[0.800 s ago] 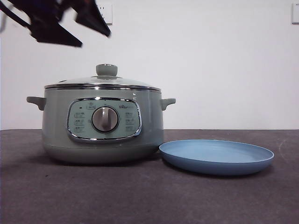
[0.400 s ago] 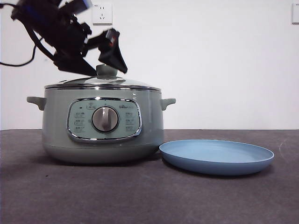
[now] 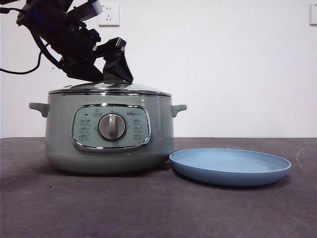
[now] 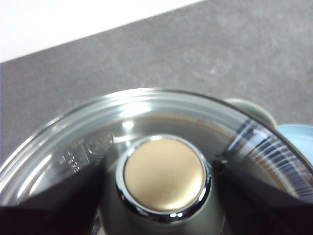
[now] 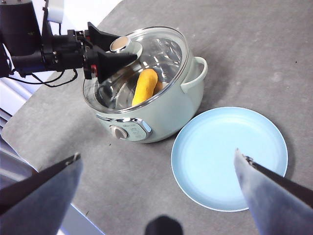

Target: Take the corn out from the steamer,put the corn on the plate,close the lid

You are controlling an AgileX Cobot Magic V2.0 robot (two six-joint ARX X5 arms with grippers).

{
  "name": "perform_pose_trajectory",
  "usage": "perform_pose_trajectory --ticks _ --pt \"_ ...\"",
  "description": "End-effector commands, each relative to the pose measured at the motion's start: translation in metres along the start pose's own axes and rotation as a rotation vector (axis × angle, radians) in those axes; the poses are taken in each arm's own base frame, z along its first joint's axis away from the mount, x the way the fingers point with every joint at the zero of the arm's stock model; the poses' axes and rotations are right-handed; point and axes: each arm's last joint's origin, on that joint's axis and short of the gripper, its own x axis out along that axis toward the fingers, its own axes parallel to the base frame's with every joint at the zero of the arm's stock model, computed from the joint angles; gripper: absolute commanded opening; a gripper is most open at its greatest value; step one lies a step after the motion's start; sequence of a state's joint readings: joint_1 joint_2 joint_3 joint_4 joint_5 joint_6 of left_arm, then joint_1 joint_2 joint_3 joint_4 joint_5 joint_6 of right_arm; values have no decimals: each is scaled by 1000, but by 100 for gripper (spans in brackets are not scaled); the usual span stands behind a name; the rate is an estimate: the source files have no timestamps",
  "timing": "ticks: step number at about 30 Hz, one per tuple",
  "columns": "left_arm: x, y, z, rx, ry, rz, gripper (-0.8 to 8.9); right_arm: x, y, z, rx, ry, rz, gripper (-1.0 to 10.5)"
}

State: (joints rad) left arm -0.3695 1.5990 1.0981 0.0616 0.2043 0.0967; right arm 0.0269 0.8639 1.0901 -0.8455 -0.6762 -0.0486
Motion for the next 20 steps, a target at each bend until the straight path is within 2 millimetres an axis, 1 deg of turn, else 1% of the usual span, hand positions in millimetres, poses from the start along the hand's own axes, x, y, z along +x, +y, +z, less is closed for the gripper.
perform_pose_trajectory --ticks 1,12,16,20 --pt "3 -2 -4 0 16 -13 -9 0 1 1 3 -1 1 720" --pt "1 -1 0 1 4 -17 -9 0 1 1 3 -1 1 720" --pt "-6 -1 14 11 -41 -13 -9 0 1 1 3 -1 1 720" --pt "-16 -1 34 20 -83 -9 -9 0 1 1 3 -1 0 720"
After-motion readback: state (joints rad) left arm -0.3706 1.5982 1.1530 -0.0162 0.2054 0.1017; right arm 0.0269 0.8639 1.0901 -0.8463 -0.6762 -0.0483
